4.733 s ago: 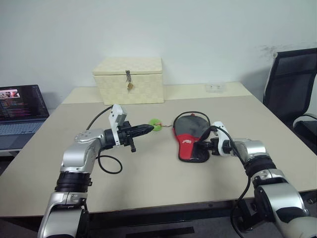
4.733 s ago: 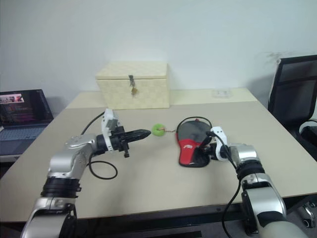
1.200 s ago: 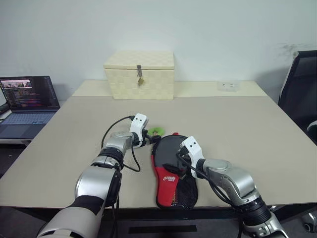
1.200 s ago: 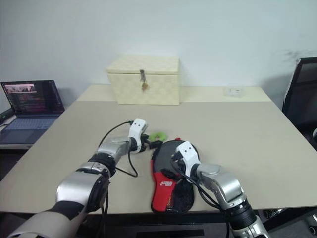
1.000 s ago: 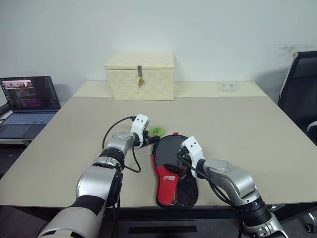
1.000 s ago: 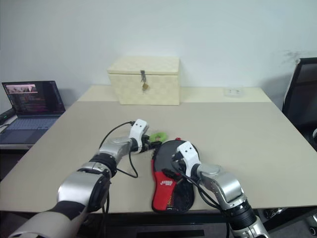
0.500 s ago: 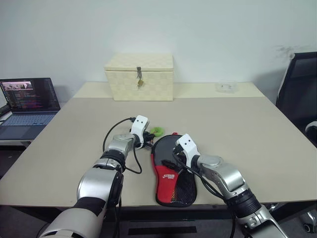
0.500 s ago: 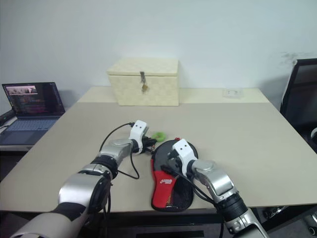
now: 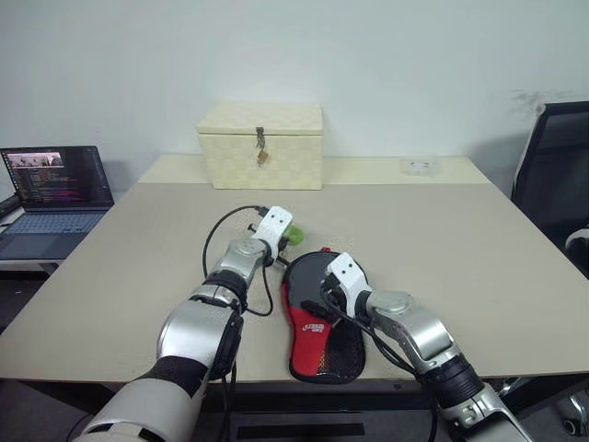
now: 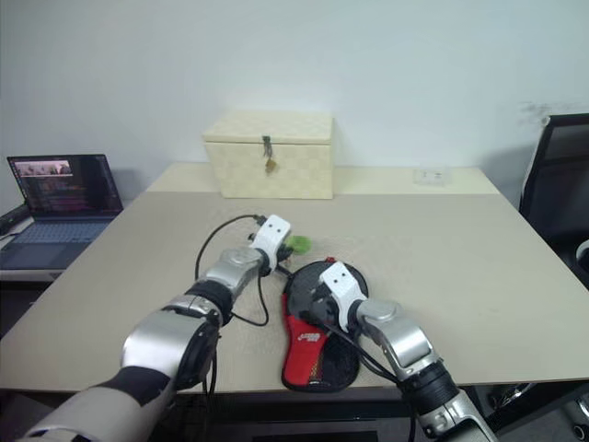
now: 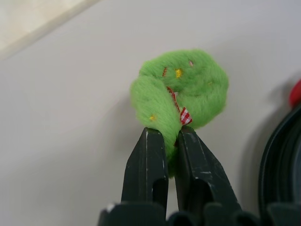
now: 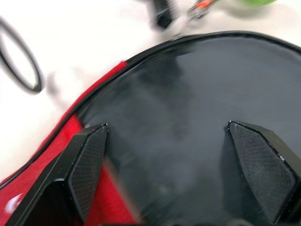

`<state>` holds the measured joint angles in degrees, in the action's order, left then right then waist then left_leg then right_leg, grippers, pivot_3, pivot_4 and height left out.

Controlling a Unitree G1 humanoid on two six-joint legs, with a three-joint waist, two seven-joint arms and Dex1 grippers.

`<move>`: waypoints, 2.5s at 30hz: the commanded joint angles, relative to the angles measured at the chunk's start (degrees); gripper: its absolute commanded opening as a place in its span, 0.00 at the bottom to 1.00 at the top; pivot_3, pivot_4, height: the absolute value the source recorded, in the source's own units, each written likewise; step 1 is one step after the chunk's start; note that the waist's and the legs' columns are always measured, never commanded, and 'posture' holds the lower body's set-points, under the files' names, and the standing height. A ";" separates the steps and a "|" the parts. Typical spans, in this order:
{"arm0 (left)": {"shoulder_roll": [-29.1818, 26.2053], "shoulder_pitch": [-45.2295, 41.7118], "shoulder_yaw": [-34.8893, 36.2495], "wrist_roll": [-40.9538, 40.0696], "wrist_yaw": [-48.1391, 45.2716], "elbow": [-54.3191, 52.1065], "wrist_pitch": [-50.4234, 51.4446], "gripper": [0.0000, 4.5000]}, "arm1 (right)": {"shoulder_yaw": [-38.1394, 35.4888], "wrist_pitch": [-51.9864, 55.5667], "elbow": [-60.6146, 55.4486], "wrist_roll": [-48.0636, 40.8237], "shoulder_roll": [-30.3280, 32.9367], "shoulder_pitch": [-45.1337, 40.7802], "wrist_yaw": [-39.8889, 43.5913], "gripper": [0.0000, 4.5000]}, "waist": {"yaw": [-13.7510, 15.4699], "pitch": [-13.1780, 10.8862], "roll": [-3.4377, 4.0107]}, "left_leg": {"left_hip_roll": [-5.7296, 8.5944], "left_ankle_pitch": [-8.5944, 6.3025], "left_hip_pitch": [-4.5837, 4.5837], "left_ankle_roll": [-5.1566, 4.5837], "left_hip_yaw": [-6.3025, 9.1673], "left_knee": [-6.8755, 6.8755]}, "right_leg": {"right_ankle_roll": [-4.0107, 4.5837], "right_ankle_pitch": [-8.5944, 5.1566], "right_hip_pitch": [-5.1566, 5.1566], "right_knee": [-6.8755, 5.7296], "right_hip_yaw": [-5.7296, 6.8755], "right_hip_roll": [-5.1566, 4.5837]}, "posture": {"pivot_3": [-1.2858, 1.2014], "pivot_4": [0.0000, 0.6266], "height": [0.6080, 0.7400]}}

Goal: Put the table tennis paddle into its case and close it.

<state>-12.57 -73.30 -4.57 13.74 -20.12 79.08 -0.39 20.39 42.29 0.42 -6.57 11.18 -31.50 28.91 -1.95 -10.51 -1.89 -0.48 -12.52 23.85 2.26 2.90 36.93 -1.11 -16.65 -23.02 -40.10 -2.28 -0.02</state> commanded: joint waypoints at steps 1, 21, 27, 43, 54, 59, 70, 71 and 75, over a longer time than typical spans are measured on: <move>1.02 -3.93 -2.65 3.88 2.06 -0.92 -4.34 0.00 | 4.90 7.15 0.80 0.47 1.52 5.61 1.85 1.00 | -0.05 0.19 0.01 | 0.01 0.00 0.00 0.00 0.00 -0.01 | -0.01 0.00 0.01 0.03 0.00 0.00 | 0.52 0.24 1.00; 6.55 -5.74 -20.18 23.11 8.52 0.15 -16.85 0.00 | 5.40 11.02 -6.68 0.57 1.82 12.21 0.69 1.00 | 0.10 0.41 -0.04 | 0.03 -0.04 -0.70 -0.02 0.02 -0.17 | -0.30 -0.18 0.83 0.35 0.02 0.03 | 0.52 0.24 1.00; 5.73 -4.83 -18.75 22.55 9.15 0.44 -13.95 0.00 | 4.42 9.14 -4.61 1.05 0.23 11.06 -0.88 1.00 | 0.08 0.41 -0.05 | 0.03 -0.04 -0.76 -0.01 0.00 -0.18 | -0.30 -0.18 0.87 0.34 0.02 0.03 | 0.52 0.24 1.00; 11.05 -6.30 -27.65 31.08 15.56 0.60 -16.48 0.00 | 4.78 9.64 -6.54 1.73 0.58 13.05 -2.03 1.00 | 0.09 0.43 -0.07 | 0.02 -0.04 -0.91 -0.01 -0.03 -0.19 | -0.31 -0.18 1.00 0.37 -0.03 0.10 | 0.52 0.24 1.00; 15.10 -7.70 -32.57 35.23 19.16 0.63 -21.25 0.00 | 5.01 9.80 -7.25 1.37 0.05 14.09 -2.91 1.00 | 0.21 0.45 -0.09 | 0.02 -0.04 -0.88 0.00 -0.01 -0.46 | -0.32 -0.18 1.07 0.81 0.01 0.06 | 0.52 0.24 1.00; 17.58 -8.01 -32.38 34.85 19.27 0.38 -23.74 0.00 | 5.00 9.53 -6.73 1.33 -0.27 13.69 -2.85 1.00 | 0.21 0.47 -0.07 | 0.02 -0.04 -0.90 -0.01 -0.02 -0.57 | -0.32 -0.17 1.10 0.96 0.00 0.06 | 0.52 0.24 1.00; 18.87 -7.47 -28.96 30.93 13.55 0.39 -26.22 0.00 | 4.55 9.25 -5.80 1.26 -0.48 12.73 -2.68 1.00 | 0.14 0.48 -0.06 | 0.02 -0.04 -0.95 0.00 -0.04 -0.70 | -0.33 -0.17 1.14 1.08 0.00 0.06 | 0.52 0.24 1.00; 18.94 -6.94 -28.15 29.88 11.32 0.42 -26.51 0.00 | 4.42 9.21 -5.57 1.21 -0.64 12.42 -2.67 1.00 | 0.14 0.48 -0.06 | 0.03 -0.04 -0.95 0.00 -0.05 -0.70 | -0.33 -0.17 1.14 1.08 -0.01 0.06 | 0.52 0.24 1.00; 18.87 -5.66 -25.63 27.17 6.14 0.30 -26.98 0.29 | 4.29 9.02 -4.72 1.24 -1.09 11.39 -2.42 1.00 | 0.13 0.48 -0.06 | 0.03 -0.04 -0.95 0.00 -0.06 -0.73 | -0.33 -0.17 1.13 1.08 -0.01 0.07 | 0.52 0.24 1.00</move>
<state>3.09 -77.60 -31.74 43.60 -12.31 82.53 -24.61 21.85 46.95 -12.51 -5.35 10.33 -21.86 25.98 -1.82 -10.03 -1.95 -0.45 -12.55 22.89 2.25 2.83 36.18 -1.44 -16.82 -21.89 -39.02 -2.29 0.04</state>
